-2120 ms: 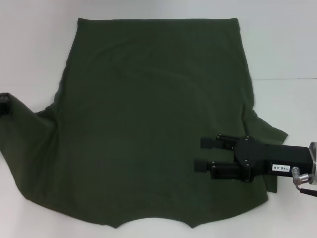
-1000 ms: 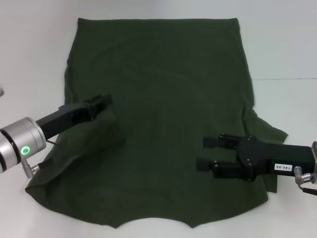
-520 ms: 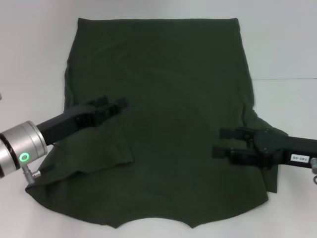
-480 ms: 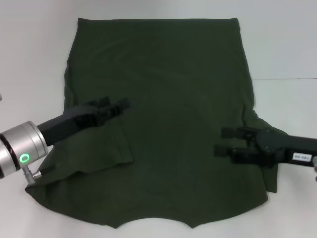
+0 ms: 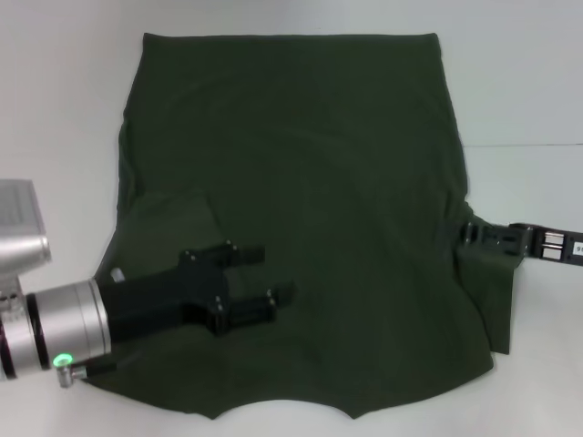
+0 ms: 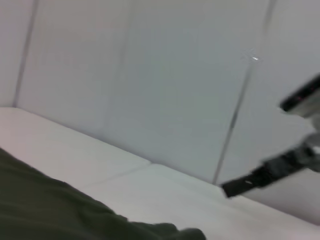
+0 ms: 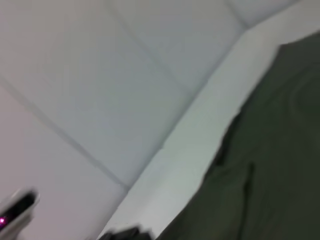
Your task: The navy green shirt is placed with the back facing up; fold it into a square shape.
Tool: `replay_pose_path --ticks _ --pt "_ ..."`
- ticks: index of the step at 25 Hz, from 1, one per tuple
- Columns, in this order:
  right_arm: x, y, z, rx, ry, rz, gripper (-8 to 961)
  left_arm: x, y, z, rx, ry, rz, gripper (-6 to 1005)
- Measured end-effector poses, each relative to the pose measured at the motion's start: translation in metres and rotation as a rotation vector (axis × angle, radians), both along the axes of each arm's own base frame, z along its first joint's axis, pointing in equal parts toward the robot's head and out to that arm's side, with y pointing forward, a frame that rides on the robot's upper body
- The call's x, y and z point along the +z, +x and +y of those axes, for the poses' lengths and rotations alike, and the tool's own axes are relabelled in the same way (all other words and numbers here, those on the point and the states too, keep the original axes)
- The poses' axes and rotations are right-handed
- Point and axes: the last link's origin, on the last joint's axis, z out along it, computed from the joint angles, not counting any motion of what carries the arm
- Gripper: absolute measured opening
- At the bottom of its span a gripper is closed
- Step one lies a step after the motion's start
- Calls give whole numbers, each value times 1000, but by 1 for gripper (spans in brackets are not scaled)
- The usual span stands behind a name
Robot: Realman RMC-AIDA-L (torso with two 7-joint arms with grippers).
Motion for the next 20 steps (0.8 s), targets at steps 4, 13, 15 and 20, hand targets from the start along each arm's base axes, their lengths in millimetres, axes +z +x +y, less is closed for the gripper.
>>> replay_pose_path --ticks 4,13,15,20 --pt "2 15 1 -162 -7 22 879 -3 -2 -7 -24 -10 3 796" --pt "7 48 -6 -423 -84 -26 879 -13 -1 -18 -80 -104 47 795" --pt "9 54 -7 -465 -97 -48 879 -15 -1 -19 -90 -118 59 795" --pt "15 62 -7 -502 -84 -58 879 -20 0 -23 -107 -136 70 796"
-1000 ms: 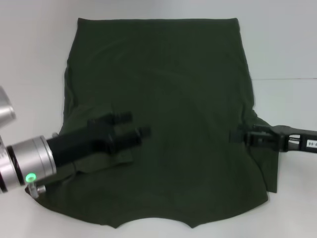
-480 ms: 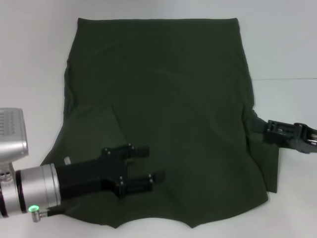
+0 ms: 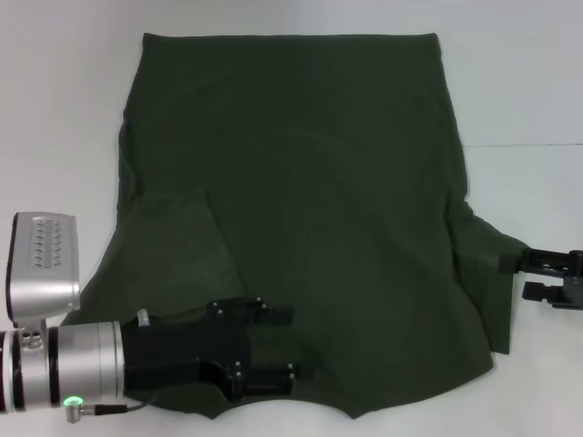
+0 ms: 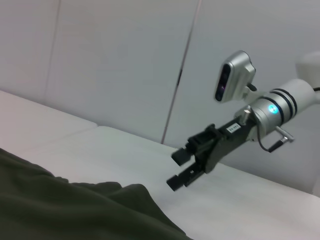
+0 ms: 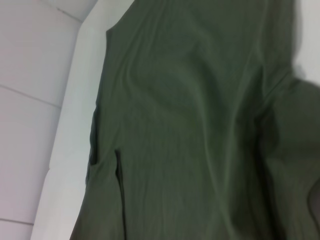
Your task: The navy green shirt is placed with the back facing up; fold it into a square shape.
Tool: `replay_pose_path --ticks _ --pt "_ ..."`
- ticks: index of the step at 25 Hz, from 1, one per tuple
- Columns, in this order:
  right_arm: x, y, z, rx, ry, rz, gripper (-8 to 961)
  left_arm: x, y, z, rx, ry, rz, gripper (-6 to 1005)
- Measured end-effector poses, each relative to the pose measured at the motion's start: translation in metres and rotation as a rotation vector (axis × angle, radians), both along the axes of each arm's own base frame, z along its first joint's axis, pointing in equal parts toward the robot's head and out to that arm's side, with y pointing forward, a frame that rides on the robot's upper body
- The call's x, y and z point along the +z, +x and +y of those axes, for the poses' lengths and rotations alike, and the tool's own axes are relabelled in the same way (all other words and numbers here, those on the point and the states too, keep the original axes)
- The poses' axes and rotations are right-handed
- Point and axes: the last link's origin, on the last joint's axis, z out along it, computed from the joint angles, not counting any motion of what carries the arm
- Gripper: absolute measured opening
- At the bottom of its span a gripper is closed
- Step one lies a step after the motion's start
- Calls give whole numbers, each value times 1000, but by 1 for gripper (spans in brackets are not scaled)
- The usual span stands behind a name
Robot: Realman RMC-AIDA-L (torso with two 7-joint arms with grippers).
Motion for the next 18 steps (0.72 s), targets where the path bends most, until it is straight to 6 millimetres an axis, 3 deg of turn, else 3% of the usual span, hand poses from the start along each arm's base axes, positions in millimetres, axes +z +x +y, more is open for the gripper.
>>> replay_pose_path --ticks 18 --pt "-12 12 12 -56 107 -85 855 1 2 3 2 4 -2 796"
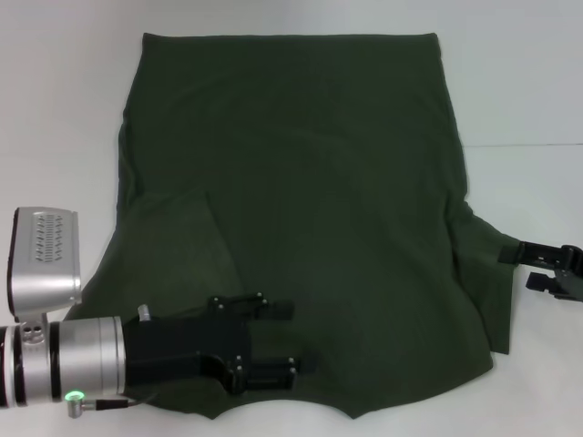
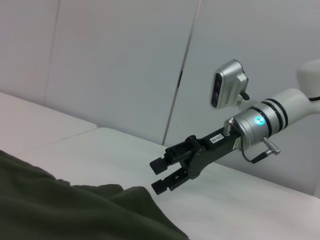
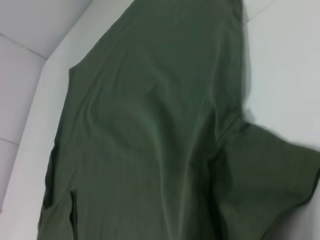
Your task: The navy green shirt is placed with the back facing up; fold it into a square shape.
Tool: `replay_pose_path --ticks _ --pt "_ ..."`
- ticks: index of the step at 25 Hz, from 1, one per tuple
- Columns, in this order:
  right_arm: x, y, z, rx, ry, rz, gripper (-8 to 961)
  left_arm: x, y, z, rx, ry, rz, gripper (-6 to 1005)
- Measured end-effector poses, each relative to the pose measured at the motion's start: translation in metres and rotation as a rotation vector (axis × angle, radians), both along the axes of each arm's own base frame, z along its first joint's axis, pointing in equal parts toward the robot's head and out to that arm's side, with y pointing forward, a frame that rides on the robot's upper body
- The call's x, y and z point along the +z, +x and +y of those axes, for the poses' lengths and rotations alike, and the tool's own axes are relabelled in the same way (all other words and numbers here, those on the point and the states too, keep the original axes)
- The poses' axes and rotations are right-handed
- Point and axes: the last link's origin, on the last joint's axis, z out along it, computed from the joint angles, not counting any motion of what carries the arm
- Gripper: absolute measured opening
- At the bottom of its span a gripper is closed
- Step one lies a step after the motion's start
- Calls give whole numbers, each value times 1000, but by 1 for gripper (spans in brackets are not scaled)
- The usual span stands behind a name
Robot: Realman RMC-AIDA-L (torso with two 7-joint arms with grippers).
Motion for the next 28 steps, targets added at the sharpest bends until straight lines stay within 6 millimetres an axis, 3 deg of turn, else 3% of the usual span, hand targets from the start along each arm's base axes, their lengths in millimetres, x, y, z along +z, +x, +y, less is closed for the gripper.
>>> replay_pose_path --ticks 16,28 --pt "-22 -7 9 2 39 -20 824 1 2 4 1 11 -3 796" --pt "-33 -6 5 -6 51 8 801 2 1 5 10 19 2 796"
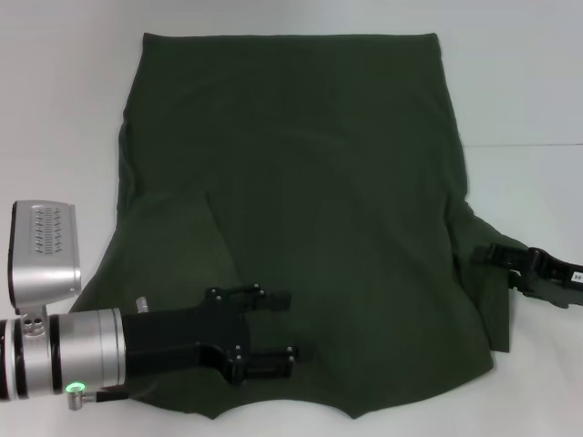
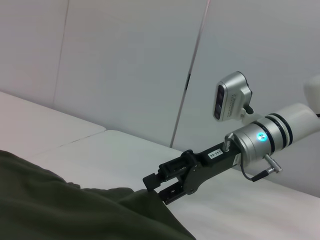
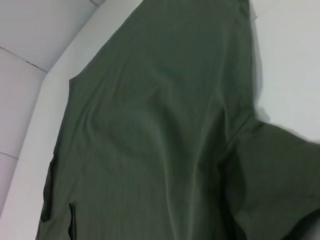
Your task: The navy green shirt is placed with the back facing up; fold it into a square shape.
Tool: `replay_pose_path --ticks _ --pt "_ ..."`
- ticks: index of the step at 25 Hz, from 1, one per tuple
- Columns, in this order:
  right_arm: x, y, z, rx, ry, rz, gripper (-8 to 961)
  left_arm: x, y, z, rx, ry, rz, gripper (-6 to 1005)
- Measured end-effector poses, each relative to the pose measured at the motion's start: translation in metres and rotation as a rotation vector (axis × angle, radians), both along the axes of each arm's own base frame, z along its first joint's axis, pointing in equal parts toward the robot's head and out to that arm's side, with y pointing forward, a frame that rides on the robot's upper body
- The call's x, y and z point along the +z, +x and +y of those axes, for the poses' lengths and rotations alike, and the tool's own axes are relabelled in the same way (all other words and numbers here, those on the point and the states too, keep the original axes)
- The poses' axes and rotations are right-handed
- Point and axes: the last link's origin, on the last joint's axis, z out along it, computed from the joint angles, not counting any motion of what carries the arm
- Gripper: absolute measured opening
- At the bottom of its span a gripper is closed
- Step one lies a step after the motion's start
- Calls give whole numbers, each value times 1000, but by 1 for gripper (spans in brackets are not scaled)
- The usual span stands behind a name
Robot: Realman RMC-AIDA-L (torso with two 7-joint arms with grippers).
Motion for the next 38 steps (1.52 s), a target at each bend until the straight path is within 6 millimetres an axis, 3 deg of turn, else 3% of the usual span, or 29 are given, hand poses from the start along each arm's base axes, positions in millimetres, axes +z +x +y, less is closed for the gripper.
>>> replay_pose_path --ticks 11,17,22,25,32,38 --pt "-5 4 -2 -15 16 9 728 -1 -1 -1 5 -2 -2 796" --pt "-6 5 -3 -21 39 23 517 -1 -1 -2 7 -3 -3 797" --pt "-7 5 -3 -16 50 31 267 -1 -2 -2 7 -3 -3 797" --pt "-9 5 -4 -14 54 37 39 -1 -2 -2 7 -3 -3 797" --pt "-9 9 -4 -12 105 43 11 -1 -2 -2 8 -3 -3 796" --pt "12 16 3 -16 141 7 10 -1 -1 -2 6 -5 -4 795"
